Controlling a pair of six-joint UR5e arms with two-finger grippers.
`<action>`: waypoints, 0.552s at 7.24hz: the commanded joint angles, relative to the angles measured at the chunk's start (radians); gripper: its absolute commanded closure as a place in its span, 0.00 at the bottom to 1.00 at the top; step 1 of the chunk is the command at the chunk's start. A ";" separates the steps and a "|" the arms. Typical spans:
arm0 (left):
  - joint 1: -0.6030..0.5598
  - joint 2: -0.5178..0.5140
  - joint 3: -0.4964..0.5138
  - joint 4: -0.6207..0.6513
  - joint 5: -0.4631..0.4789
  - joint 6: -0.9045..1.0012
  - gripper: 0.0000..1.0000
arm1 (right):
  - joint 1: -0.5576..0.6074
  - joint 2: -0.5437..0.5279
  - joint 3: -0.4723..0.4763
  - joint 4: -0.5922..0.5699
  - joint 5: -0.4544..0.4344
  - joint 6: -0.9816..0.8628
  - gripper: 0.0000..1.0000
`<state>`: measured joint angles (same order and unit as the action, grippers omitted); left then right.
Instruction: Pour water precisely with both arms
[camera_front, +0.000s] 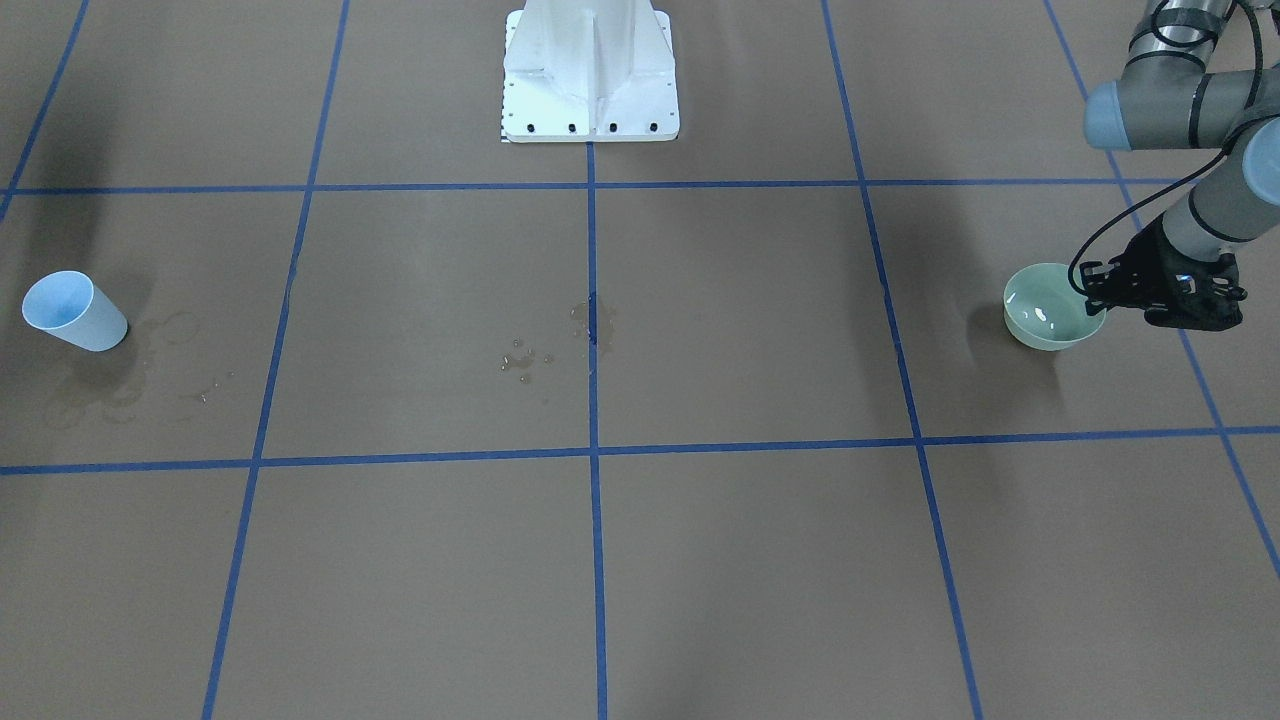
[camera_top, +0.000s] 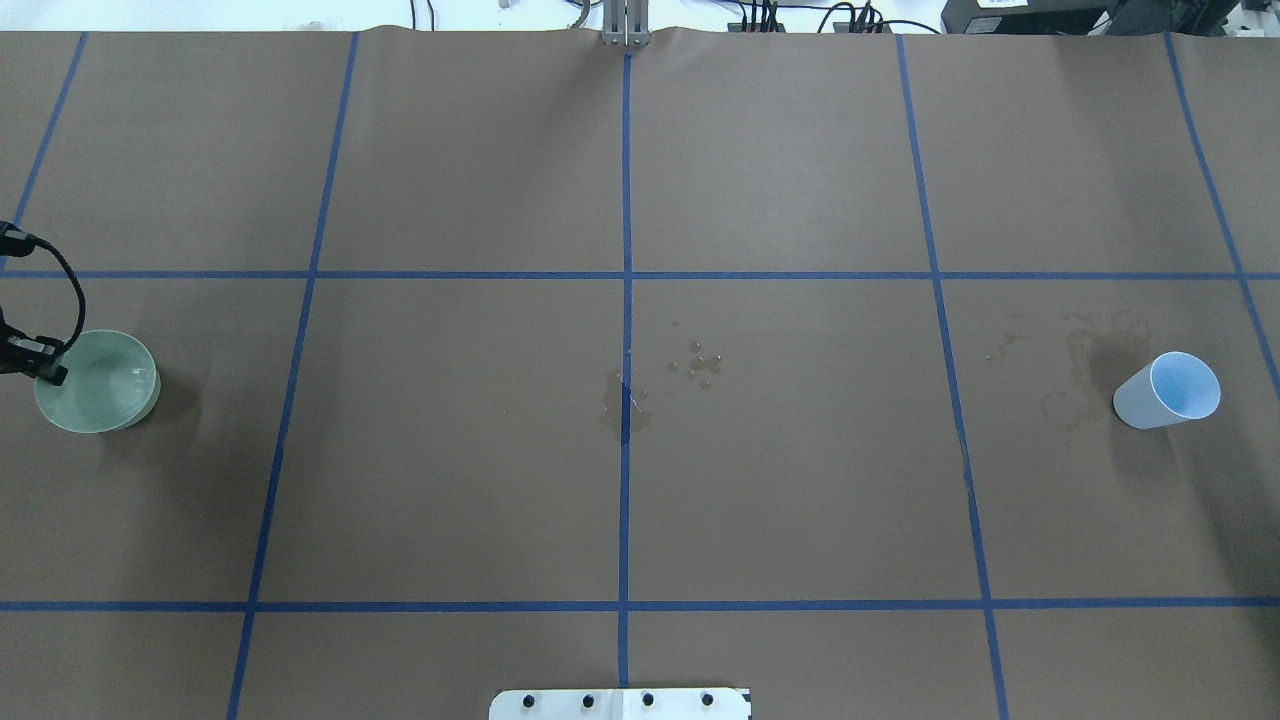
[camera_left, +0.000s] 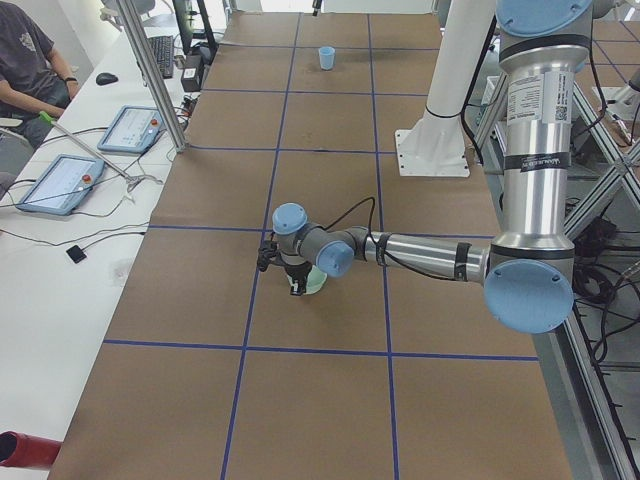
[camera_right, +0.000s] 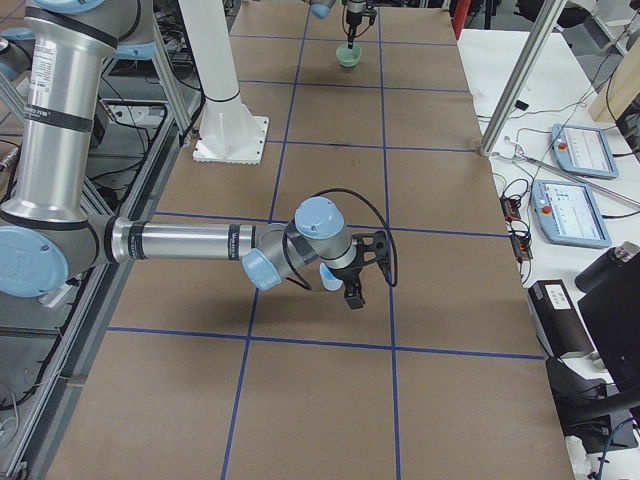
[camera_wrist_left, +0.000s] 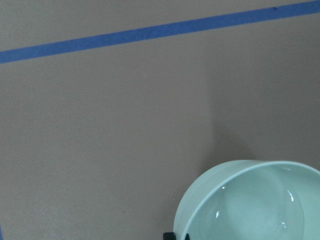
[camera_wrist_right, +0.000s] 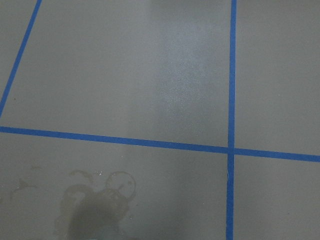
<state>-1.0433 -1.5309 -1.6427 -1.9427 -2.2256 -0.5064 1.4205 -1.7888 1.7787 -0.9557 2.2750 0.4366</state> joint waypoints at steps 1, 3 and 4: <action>-0.029 -0.002 -0.014 0.001 -0.006 -0.001 0.00 | 0.000 0.002 -0.002 -0.002 0.001 0.001 0.00; -0.174 -0.014 -0.049 0.011 -0.139 0.000 0.00 | -0.002 0.040 -0.004 -0.073 0.020 -0.003 0.00; -0.240 -0.014 -0.054 0.011 -0.213 0.017 0.00 | 0.003 0.069 -0.005 -0.121 0.032 -0.004 0.00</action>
<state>-1.1930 -1.5418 -1.6851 -1.9335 -2.3478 -0.5029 1.4201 -1.7538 1.7748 -1.0177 2.2912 0.4345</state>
